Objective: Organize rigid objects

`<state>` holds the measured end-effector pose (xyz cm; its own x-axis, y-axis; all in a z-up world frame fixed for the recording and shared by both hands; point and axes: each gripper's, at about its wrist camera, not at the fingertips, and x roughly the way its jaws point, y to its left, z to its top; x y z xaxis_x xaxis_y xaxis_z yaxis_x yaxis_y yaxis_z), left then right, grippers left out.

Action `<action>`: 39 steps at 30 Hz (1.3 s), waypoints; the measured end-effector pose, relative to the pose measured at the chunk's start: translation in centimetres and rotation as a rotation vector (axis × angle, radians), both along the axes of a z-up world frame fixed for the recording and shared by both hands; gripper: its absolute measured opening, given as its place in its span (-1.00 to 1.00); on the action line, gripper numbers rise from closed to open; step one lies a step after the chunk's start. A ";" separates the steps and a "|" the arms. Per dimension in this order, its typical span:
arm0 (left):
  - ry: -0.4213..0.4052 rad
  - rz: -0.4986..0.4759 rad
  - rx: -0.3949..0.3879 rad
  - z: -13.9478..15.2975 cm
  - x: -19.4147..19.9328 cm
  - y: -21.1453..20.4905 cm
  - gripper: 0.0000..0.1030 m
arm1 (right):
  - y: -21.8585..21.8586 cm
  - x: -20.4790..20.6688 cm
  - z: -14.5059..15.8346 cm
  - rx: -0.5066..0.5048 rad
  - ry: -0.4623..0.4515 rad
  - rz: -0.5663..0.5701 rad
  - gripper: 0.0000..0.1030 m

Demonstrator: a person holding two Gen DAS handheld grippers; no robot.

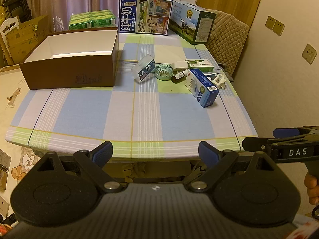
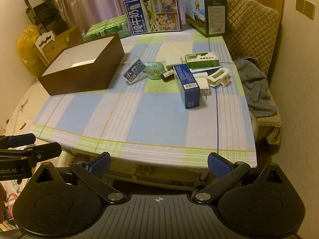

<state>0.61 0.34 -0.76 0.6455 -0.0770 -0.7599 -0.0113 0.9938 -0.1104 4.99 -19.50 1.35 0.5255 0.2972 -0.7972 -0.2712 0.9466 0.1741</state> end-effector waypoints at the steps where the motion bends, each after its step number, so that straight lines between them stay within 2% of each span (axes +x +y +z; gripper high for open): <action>1: 0.001 0.000 0.000 0.0 0.0 0.0 0.77 | 0.0 0.0 0.0 0.000 0.000 0.000 0.96; 12: 0.011 -0.004 -0.001 -0.3 0.4 -0.1 0.77 | -0.5 0.5 -0.7 -0.003 0.000 -0.004 0.96; 39: 0.030 -0.006 0.003 -0.5 1.7 -0.8 0.77 | -0.7 0.9 -0.3 0.002 0.013 -0.007 0.96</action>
<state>2.27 -0.45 -1.23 0.6223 -0.0787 -0.7788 -0.0083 0.9942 -0.1070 5.92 -20.17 1.02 0.5170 0.2950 -0.8036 -0.2625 0.9482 0.1792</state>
